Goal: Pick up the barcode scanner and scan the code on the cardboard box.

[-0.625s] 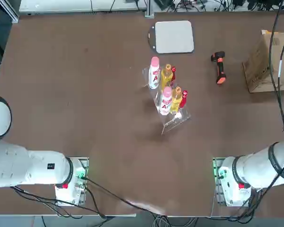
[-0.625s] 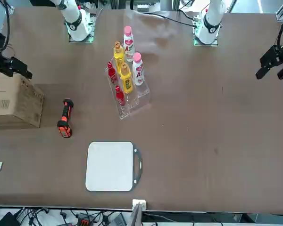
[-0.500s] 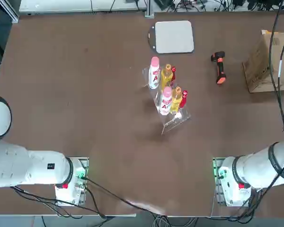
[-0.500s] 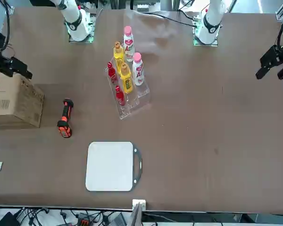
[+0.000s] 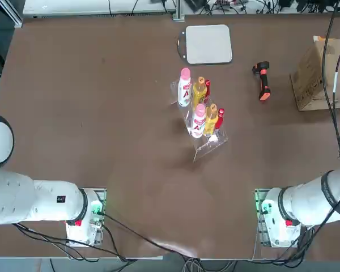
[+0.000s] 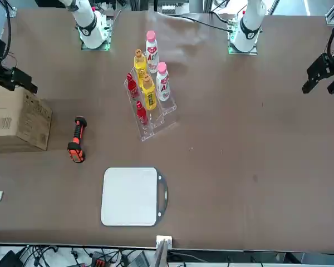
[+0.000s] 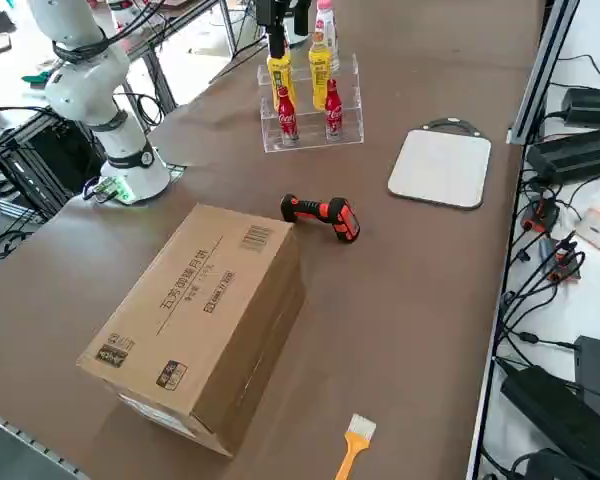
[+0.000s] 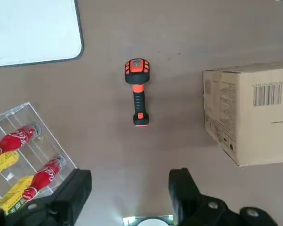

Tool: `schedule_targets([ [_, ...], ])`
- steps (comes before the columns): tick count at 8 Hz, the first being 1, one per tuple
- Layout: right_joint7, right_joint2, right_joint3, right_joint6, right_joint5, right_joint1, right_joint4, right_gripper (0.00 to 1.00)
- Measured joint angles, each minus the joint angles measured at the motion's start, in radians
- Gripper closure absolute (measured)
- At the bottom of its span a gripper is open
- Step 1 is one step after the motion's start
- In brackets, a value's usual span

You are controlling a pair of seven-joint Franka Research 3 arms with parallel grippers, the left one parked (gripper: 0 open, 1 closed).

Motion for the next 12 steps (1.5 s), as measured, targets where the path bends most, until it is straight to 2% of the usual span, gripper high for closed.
schedule_targets([
  [3,-0.001,0.011,-0.001,0.012,-0.001,-0.008,-0.010,0.00],
  [5,-0.001,0.029,0.000,0.104,0.000,-0.008,-0.087,0.00],
  [8,-0.003,0.039,0.001,0.351,0.000,-0.005,-0.299,0.00],
  [11,-0.009,0.013,0.003,0.651,0.000,-0.005,-0.592,0.00],
  [12,-0.009,0.002,0.004,0.710,0.000,-0.004,-0.654,0.00],
])
